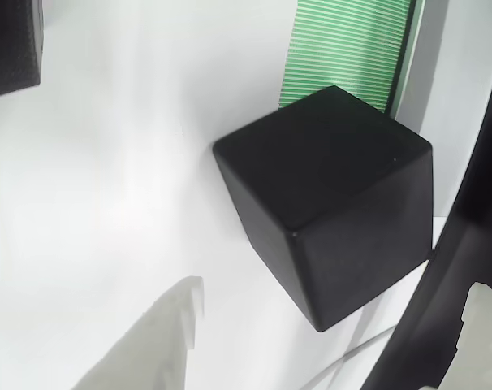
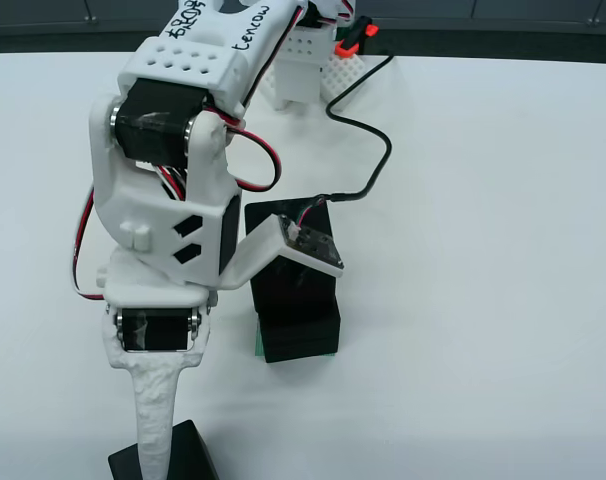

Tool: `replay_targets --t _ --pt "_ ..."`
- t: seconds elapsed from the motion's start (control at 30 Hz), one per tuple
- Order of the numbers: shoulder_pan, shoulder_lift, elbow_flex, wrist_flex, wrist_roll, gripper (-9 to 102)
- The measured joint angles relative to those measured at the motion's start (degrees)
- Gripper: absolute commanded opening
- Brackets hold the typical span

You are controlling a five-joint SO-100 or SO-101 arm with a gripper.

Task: Stack 3 Blocks on the chosen place.

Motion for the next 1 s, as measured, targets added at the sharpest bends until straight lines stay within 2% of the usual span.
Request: replay_targets --t 1.0 --pt "-4.92 -9.84 -9.67 1.58 0.18 37"
